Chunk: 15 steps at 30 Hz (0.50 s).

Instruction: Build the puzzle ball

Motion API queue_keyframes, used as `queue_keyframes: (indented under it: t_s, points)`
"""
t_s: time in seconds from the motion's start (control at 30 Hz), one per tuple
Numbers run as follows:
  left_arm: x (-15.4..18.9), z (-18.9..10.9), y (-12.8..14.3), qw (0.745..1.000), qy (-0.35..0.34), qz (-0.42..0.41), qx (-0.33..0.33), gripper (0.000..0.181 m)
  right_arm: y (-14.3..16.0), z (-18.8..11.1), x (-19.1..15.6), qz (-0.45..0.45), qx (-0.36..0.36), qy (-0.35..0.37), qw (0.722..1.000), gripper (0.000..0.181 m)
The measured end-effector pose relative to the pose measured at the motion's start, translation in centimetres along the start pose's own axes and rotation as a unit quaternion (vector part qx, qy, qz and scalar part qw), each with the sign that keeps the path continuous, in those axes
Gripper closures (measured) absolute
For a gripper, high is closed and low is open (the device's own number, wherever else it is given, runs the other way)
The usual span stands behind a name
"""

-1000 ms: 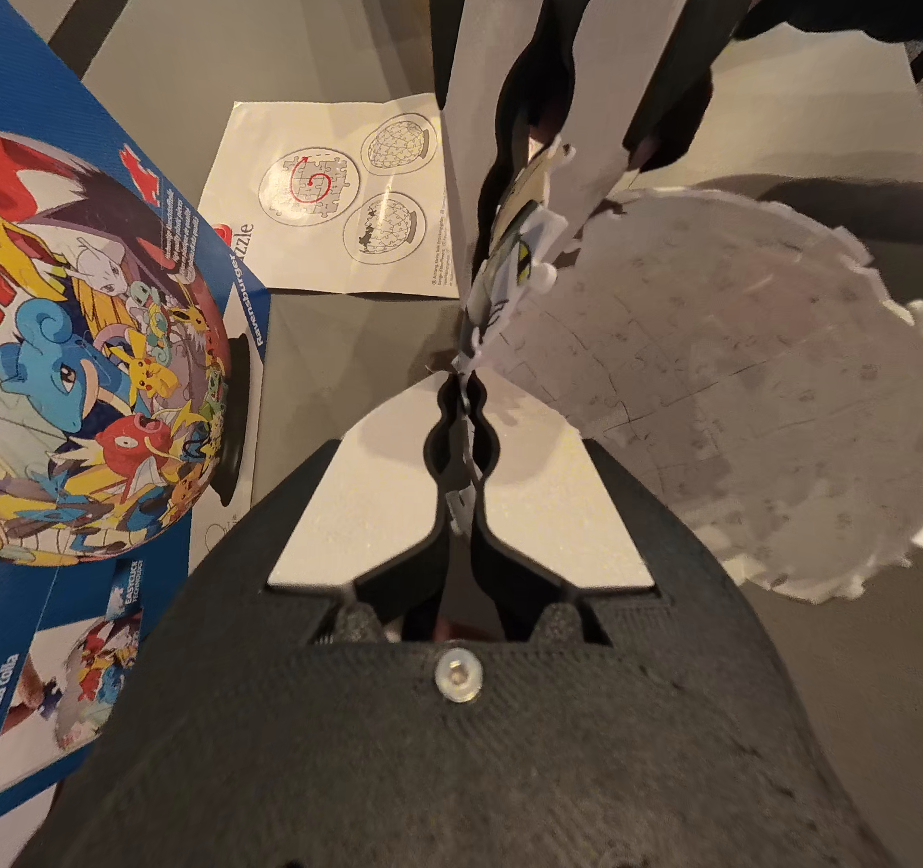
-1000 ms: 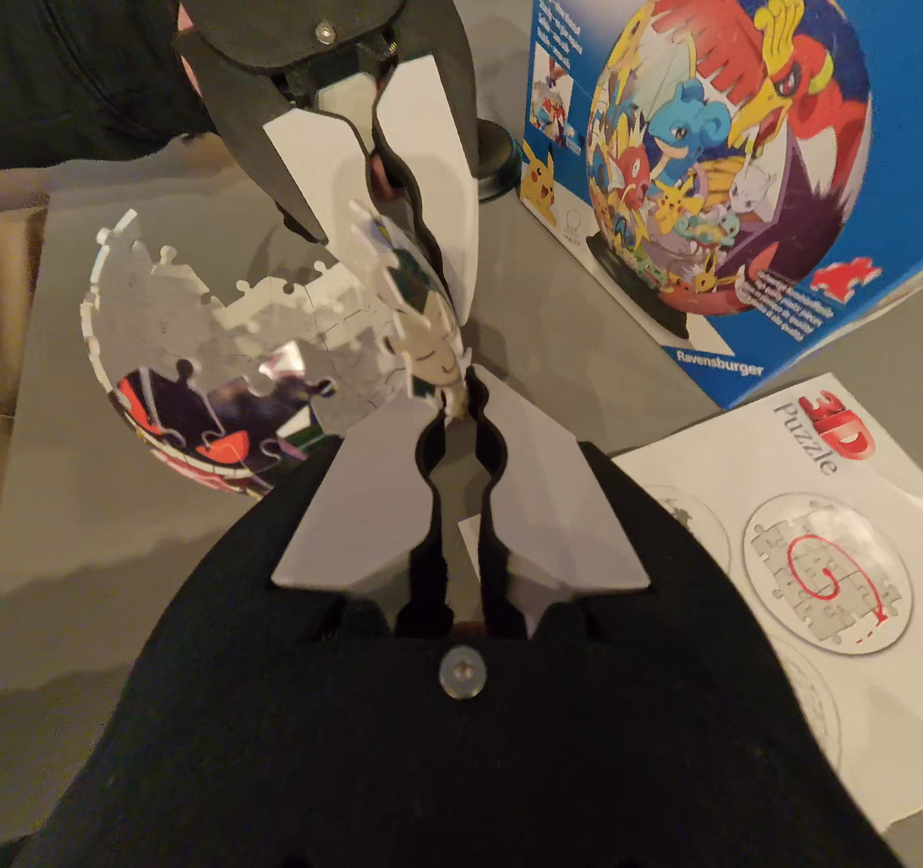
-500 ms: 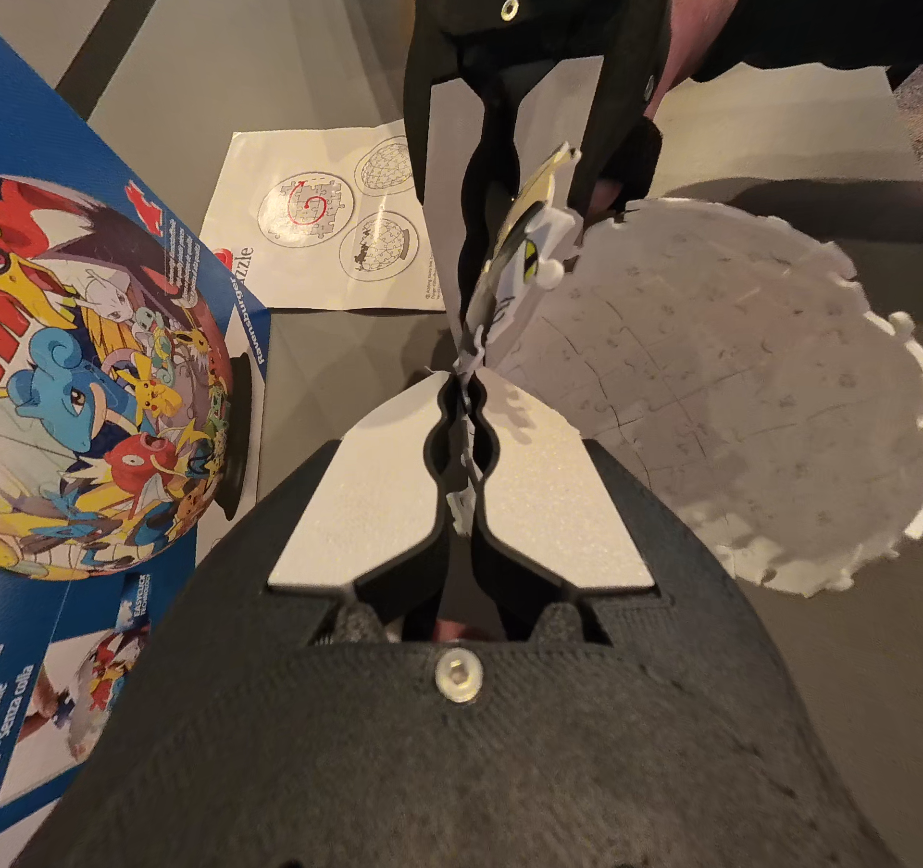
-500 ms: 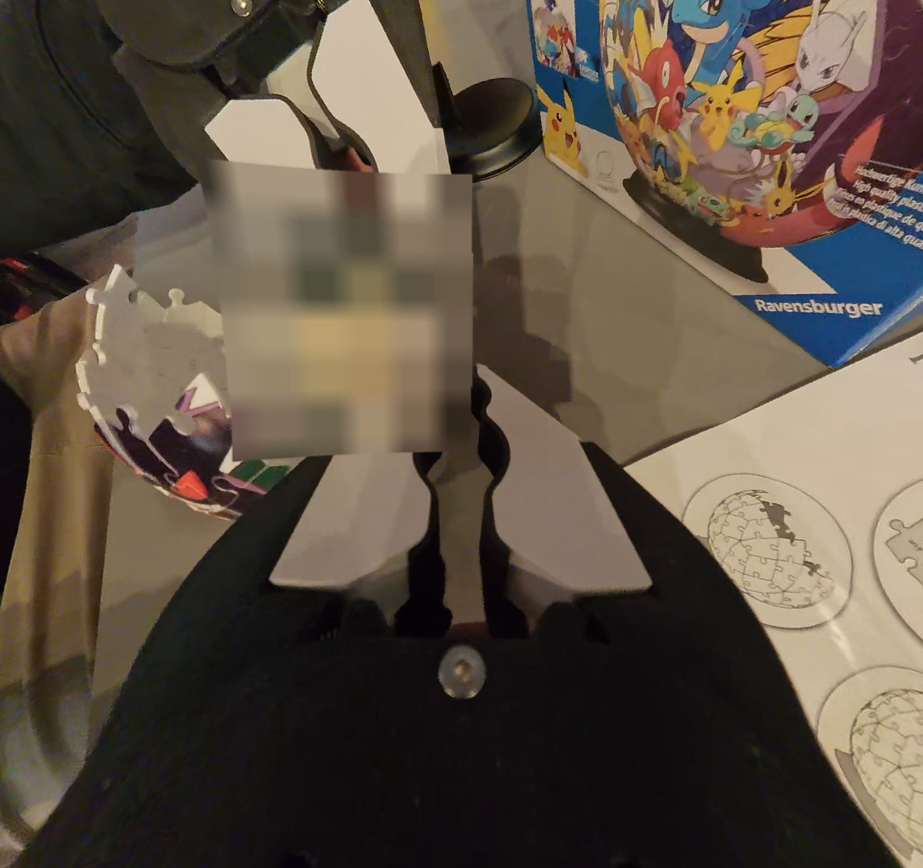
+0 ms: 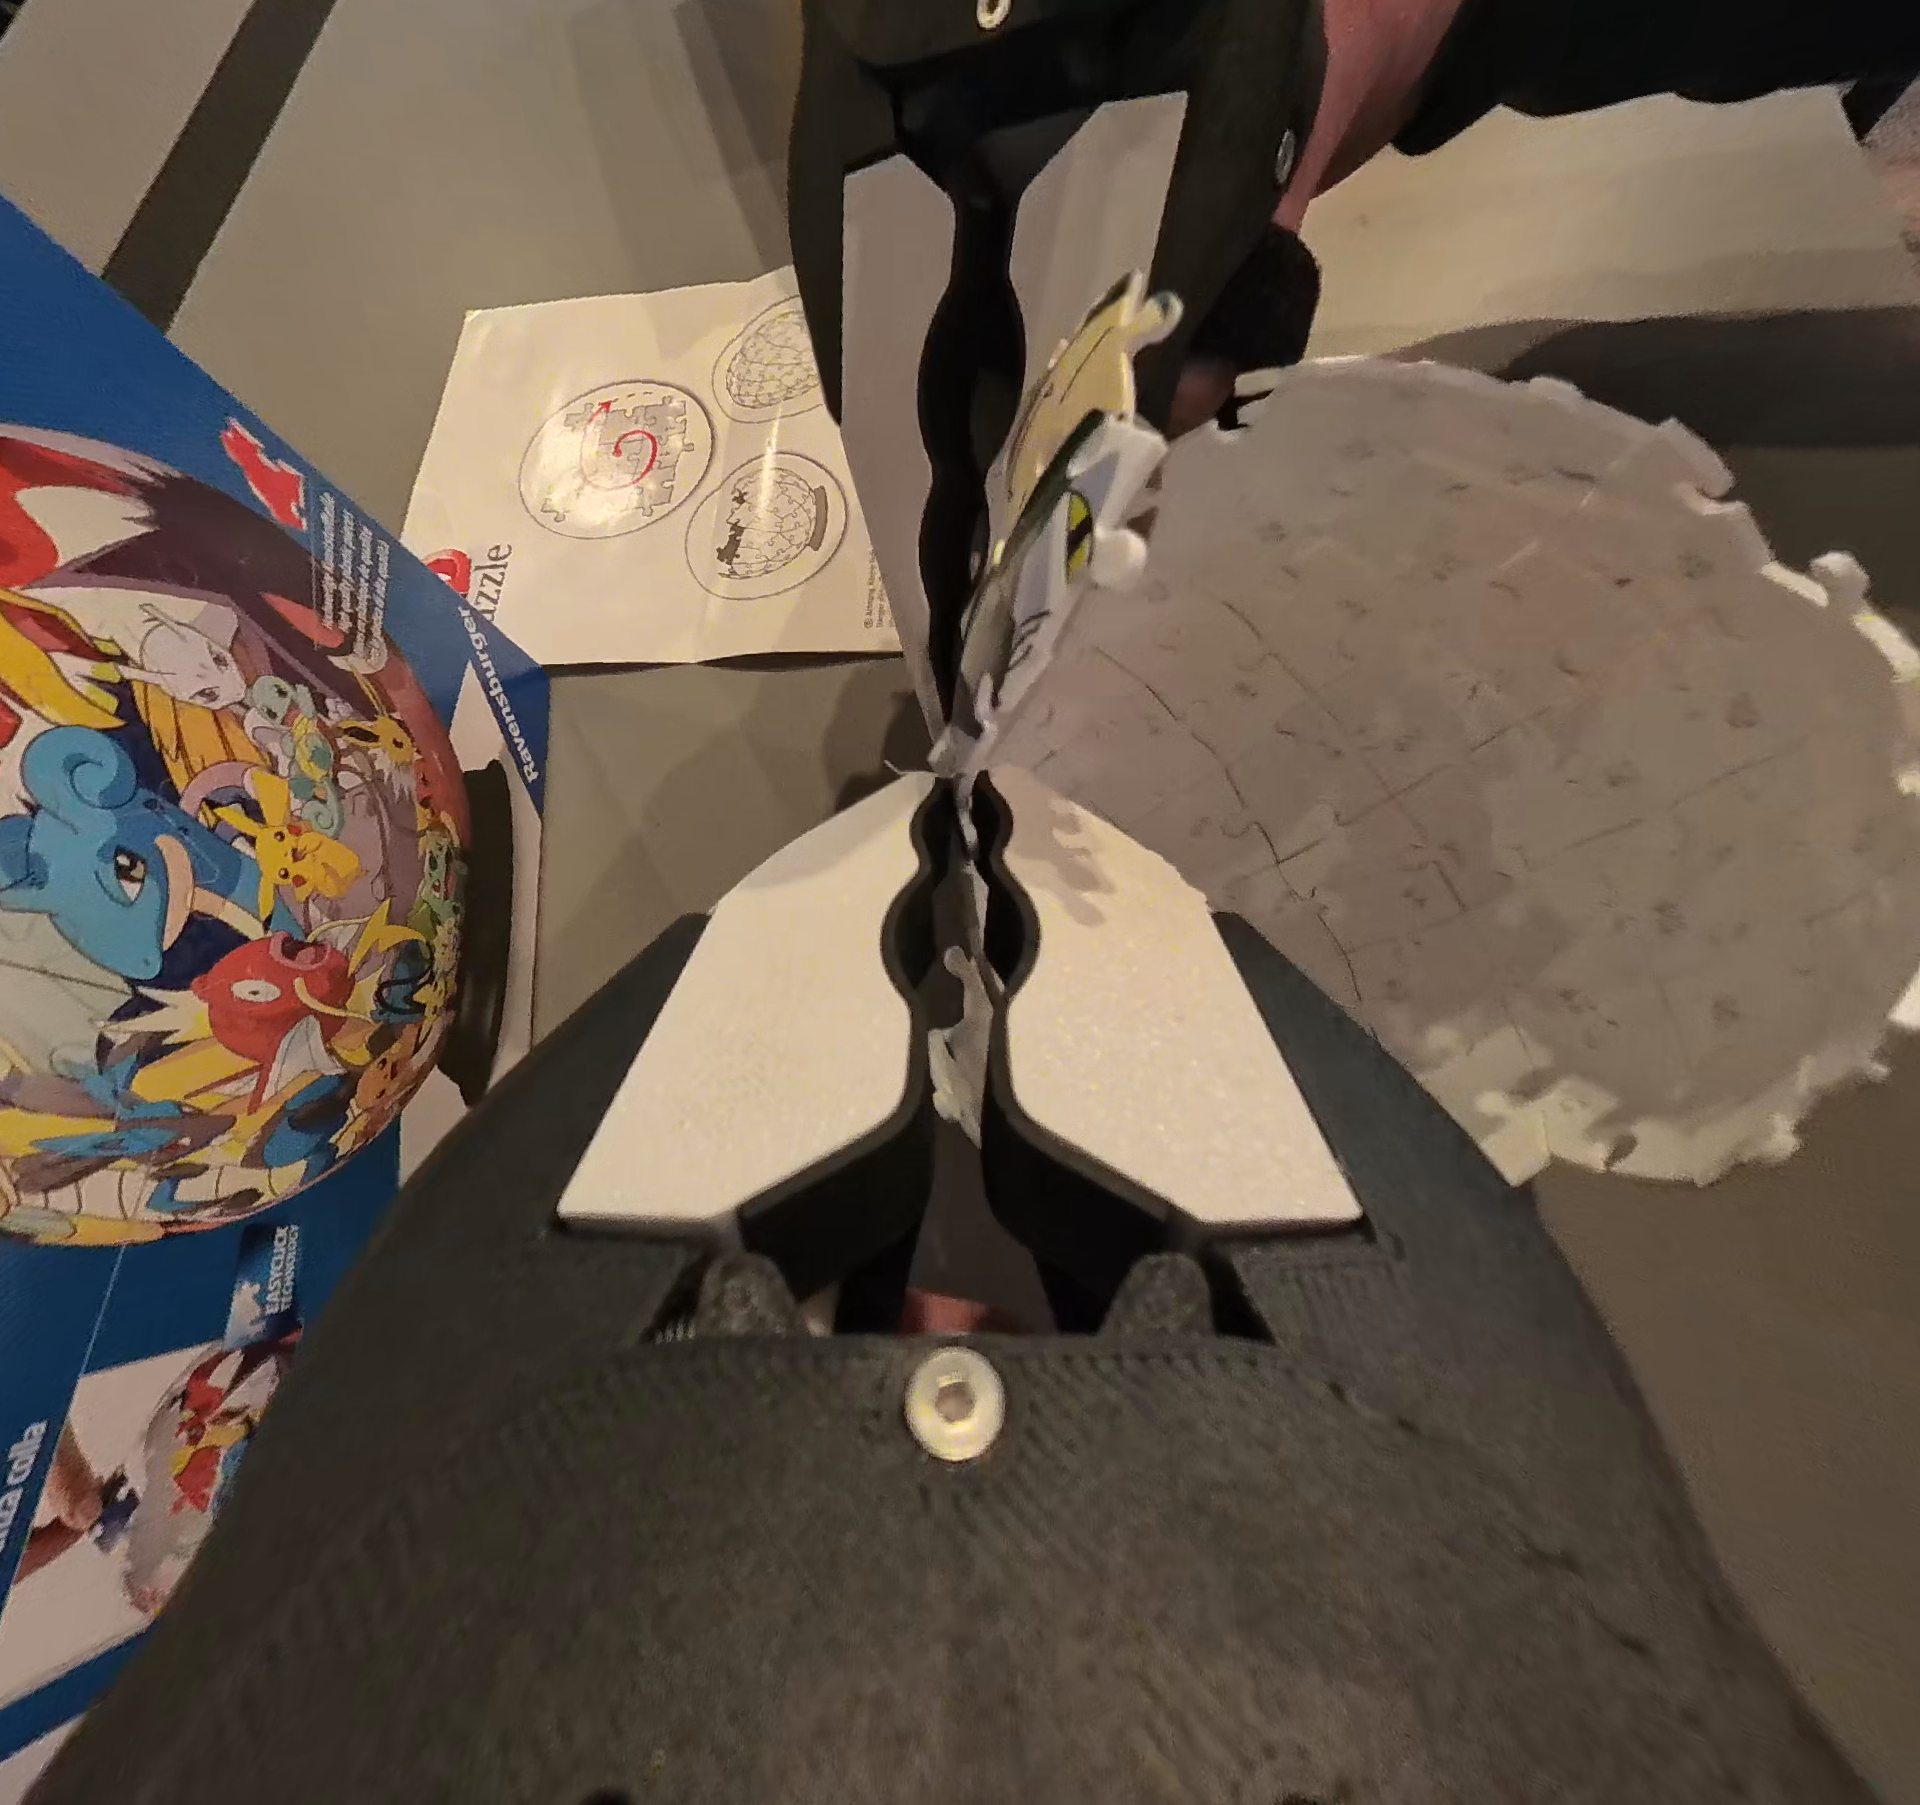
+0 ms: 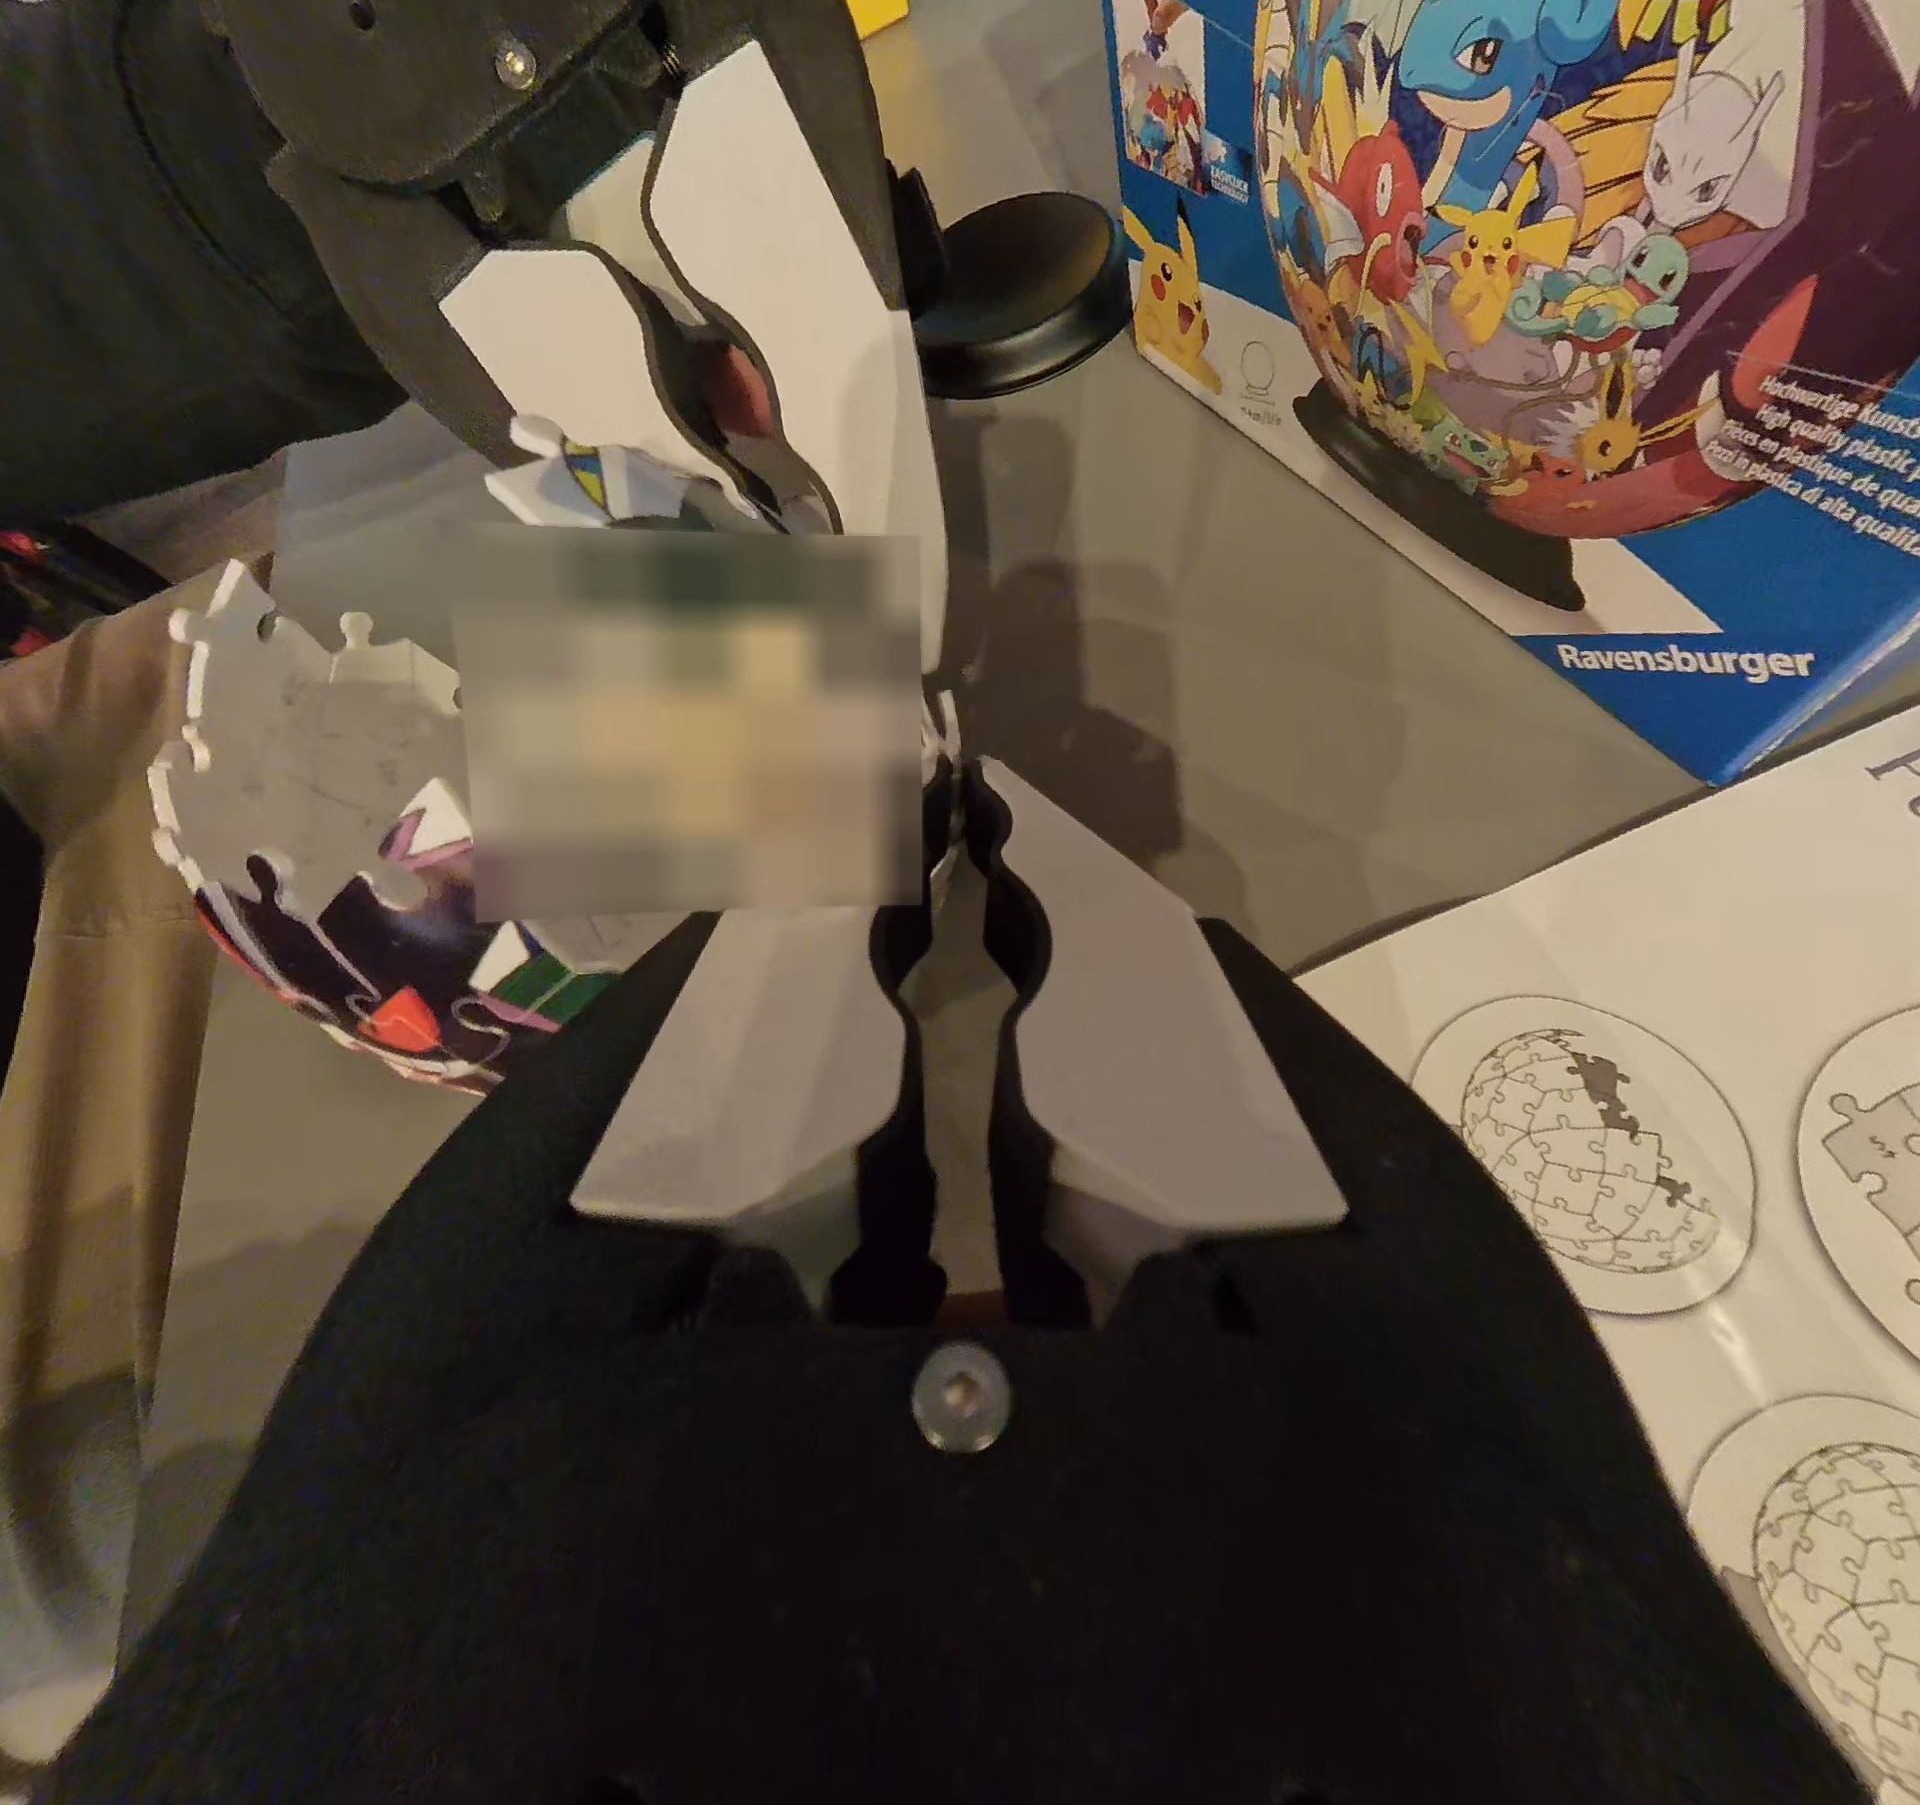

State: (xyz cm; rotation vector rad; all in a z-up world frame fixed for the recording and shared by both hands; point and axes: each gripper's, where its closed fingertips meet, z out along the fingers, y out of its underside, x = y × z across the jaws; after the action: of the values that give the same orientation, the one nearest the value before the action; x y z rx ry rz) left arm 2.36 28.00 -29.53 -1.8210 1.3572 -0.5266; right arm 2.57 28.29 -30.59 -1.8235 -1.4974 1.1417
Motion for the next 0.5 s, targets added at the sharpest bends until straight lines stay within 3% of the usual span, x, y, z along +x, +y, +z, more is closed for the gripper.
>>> queue_keyframes:
  t_s: [0.5]
  points:
    - [-0.56, -0.44, -0.38, 0.999, -0.018, 0.029, 0.008, 0.178, -0.01, -0.21, 0.12, -0.001, 0.005, 0.003, 1.000, 0.180]
